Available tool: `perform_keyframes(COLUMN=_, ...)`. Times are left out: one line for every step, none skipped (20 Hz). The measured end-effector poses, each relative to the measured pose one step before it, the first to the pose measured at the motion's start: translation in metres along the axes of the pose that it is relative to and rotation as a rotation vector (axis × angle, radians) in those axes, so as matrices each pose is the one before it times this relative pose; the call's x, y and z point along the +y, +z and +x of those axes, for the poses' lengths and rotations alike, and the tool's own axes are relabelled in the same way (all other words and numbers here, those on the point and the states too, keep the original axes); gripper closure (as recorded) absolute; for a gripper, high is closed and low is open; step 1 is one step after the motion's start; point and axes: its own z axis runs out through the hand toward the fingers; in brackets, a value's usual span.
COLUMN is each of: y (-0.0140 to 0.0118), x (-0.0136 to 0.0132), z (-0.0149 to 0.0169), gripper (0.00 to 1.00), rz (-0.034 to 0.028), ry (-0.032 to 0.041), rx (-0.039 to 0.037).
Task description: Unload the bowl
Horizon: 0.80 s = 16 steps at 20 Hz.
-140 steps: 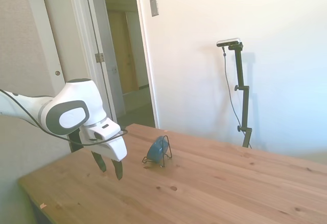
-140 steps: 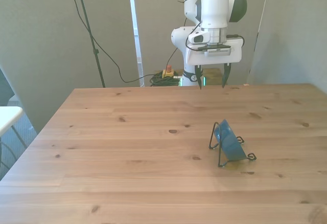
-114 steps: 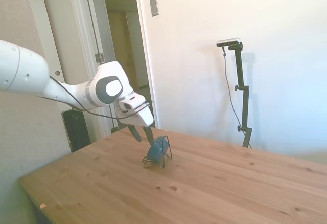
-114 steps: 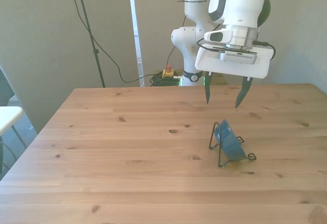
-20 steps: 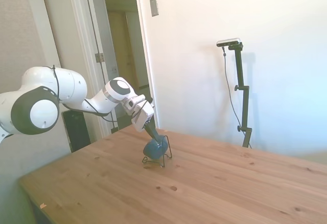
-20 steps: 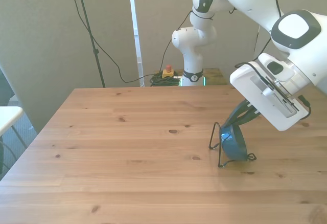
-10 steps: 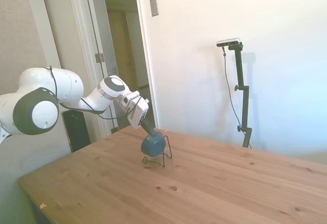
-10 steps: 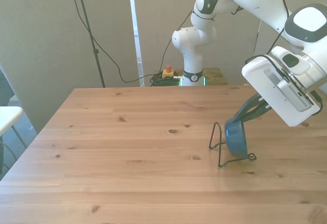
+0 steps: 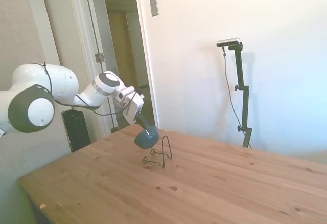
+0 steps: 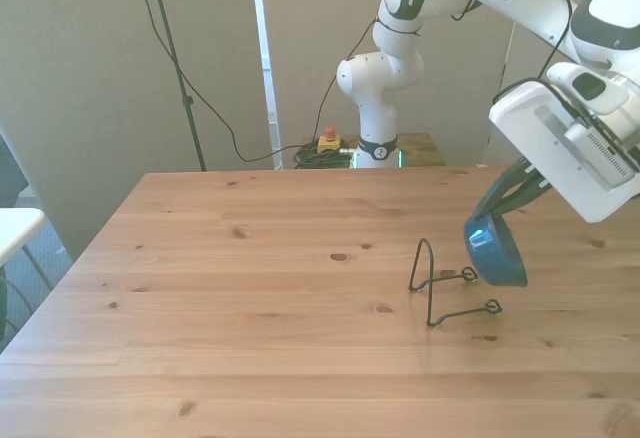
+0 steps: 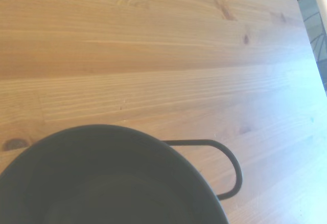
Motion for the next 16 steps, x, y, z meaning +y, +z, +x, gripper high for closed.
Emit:
perform_keyframes(y=-0.00822, x=0.00845, z=-0.00035, gripper=1.00, rz=0.02097, ry=-0.00075, rx=0.00044)
perform_keyframes(y=-0.00833, x=0.00981, z=-0.00049, gripper=1.00, rz=0.01930, ry=-0.00183, rx=0.00039)
perform_keyframes(y=-0.00795, x=0.01058, z=0.00074, gripper=1.00, rz=0.01978, ry=0.00007, rx=-0.00025)
perform_keyframes(y=-0.00595, x=0.01036, z=0.00084, gripper=1.00, rz=0.01815, ry=0.00033, rx=-0.00208)
perform_keyframes(y=-0.00449, x=0.01085, z=0.00147, gripper=1.00, rz=0.01603, ry=0.00173, rx=-0.00330)
perform_keyframes(y=-0.00227, x=0.01111, z=0.00163, gripper=1.00, rz=0.01591, ry=0.00177, rx=-0.00751)
perform_keyframes(y=-0.00108, x=0.01088, z=0.00134, gripper=1.00, rz=0.01688, ry=0.00229, rx=-0.01048)
perform_keyframes(y=0.00019, x=0.01058, z=0.00084, gripper=1.00, rz=0.01758, ry=0.00424, rx=-0.01607)
perform_keyframes(y=0.00018, x=0.01140, z=0.00092, gripper=1.00, rz=0.01900, ry=0.00533, rx=-0.01455)
perform_keyframes(y=0.00008, x=0.01061, z=0.00033, gripper=1.00, rz=0.01912, ry=0.00462, rx=-0.01242)
perform_keyframes(y=0.00042, x=0.01072, z=-0.00077, gripper=1.00, rz=0.02020, ry=0.00487, rx=-0.01400)
perform_keyframes(y=0.00096, x=0.01048, z=-0.00121, gripper=1.00, rz=0.02117, ry=0.00393, rx=-0.01152)
perform_keyframes(y=0.00193, x=0.01022, z=-0.00259, gripper=1.00, rz=0.02095, ry=0.00291, rx=-0.01787)
perform_keyframes(y=0.00316, x=0.01036, z=-0.00312, gripper=1.00, rz=0.02210, ry=0.00032, rx=-0.01955)
perform_keyframes(y=0.00419, x=0.01030, z=-0.00313, gripper=1.00, rz=0.02214, ry=-0.00082, rx=-0.02202)
perform_keyframes(y=0.00568, x=0.01143, z=-0.00268, gripper=1.00, rz=0.01949, ry=-0.00294, rx=-0.02011)
